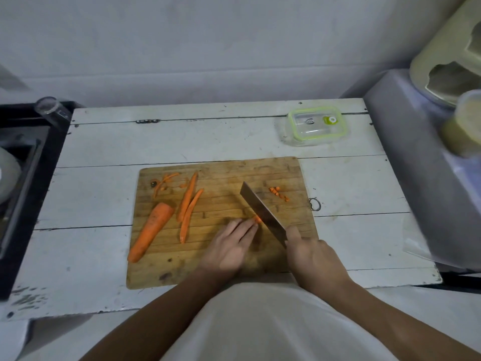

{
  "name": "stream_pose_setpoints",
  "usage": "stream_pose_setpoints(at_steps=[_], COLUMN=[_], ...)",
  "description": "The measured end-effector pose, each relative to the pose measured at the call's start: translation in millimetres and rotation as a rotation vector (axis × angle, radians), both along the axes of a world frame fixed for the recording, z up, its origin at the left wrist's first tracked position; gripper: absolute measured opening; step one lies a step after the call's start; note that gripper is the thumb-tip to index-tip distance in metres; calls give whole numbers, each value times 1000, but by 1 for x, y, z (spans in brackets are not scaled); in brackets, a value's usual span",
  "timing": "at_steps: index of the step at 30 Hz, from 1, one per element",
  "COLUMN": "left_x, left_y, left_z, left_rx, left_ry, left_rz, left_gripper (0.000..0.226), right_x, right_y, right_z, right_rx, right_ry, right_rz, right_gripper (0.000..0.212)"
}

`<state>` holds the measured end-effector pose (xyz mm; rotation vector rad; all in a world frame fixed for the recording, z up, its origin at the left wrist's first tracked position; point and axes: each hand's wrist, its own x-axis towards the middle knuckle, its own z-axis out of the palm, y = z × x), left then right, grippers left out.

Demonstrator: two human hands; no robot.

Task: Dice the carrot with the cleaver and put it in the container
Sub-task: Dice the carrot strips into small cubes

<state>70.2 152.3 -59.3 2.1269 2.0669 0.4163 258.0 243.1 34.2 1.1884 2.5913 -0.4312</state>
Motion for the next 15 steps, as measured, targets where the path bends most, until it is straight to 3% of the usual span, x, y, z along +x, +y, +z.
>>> stream_pose_setpoints(at_steps=[11,15], left_x=[0,1], left_y=[0,2], left_z=[-3,1], left_rx=[-14,7], left_ry=[20,-3], left_rz=[17,30], left_gripper=[49,46], right_x=[-12,-26], right_y=[-4,1], right_z=[12,0], right_rx=[-44,0], right_ry=[-92,-22], right_rz=[31,0], right_gripper=[32,28])
